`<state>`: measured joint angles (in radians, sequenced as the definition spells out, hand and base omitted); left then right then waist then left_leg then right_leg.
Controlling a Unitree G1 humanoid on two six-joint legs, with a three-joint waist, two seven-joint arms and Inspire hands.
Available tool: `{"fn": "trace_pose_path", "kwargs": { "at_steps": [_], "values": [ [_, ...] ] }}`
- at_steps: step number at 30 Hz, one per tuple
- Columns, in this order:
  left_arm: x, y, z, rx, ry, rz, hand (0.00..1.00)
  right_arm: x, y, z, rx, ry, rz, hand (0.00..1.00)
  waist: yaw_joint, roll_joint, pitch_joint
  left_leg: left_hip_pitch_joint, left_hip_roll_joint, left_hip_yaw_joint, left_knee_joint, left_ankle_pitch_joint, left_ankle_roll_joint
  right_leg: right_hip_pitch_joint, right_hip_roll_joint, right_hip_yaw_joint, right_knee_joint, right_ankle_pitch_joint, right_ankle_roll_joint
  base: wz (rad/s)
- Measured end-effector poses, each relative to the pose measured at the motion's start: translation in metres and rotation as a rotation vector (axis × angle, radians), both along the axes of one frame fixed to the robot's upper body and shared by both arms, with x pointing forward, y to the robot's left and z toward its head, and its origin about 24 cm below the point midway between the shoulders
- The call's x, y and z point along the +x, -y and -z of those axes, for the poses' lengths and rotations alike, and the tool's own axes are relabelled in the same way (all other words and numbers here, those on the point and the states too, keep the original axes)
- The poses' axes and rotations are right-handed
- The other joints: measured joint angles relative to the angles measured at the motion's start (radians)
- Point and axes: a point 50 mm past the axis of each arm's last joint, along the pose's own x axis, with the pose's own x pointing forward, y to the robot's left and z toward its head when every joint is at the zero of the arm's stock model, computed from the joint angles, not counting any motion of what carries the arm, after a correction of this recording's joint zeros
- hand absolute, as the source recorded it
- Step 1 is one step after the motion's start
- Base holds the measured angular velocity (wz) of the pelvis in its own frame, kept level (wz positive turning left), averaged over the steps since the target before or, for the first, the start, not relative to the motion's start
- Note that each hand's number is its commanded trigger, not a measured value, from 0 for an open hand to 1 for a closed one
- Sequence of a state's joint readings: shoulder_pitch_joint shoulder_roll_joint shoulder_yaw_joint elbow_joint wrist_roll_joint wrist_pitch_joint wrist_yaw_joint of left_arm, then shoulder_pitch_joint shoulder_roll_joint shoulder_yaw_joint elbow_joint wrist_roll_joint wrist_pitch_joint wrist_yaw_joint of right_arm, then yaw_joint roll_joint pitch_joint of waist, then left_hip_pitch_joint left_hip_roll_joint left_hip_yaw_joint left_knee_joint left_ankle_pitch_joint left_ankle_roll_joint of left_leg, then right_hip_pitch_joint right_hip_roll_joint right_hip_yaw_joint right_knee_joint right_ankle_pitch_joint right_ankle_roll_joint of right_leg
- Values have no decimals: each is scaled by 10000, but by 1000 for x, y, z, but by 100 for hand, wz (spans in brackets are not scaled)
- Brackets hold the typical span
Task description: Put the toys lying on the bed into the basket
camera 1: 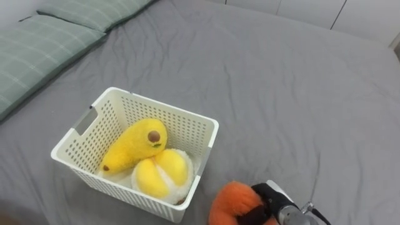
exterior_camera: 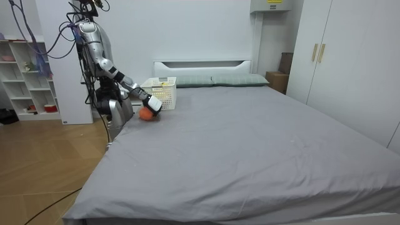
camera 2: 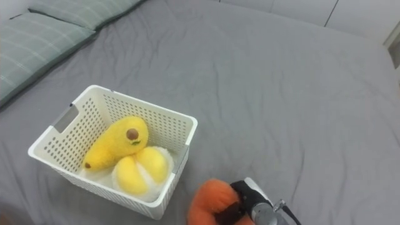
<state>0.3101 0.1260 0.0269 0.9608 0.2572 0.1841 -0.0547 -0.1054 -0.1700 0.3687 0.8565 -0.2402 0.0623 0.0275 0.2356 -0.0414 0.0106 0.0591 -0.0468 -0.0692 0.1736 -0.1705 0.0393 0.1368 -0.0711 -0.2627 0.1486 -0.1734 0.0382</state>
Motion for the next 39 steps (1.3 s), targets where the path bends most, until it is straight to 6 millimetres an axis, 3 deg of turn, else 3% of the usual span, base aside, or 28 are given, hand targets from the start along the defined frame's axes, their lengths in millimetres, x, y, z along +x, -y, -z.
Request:
{"fn": "trace_pose_path", "kwargs": {
  "at_steps": [5,10,14,22,32,39],
  "values": [
    [6,0,0,-58,327,77,0,15,-8,-15,311,872,-135,100,-71,-14,6,16,7,7,4,1,1,-4,-8,-1,8,1,-1,0],
    [10,-1,-1,-31,405,22,0,47,-19,-55,933,3162,-11,95,-108,-69,-5,151,22,76,-22,3,5,87,-22,22,5,2,2,-1],
    [15,-2,-1,-1,518,57,0,58,-22,-74,1288,4054,72,90,-132,-77,8,139,31,115,-42,0,8,50,-20,62,19,2,3,-1],
    [21,-9,-3,275,678,16,0,78,-14,-134,1263,6709,179,90,-241,-133,0,56,80,268,-97,1,9,-125,2,164,18,12,-1,-5],
    [36,-9,-4,342,1084,348,0,91,-22,-166,1470,8006,-141,89,-244,-140,-10,61,139,359,-151,-2,4,-173,38,173,34,38,-36,-1],
    [38,-9,-4,319,1140,339,0,97,-38,-188,1310,8650,-1206,87,210,-173,-35,35,166,402,-146,-3,1,-241,53,248,74,47,-51,-1]
  ]
}}
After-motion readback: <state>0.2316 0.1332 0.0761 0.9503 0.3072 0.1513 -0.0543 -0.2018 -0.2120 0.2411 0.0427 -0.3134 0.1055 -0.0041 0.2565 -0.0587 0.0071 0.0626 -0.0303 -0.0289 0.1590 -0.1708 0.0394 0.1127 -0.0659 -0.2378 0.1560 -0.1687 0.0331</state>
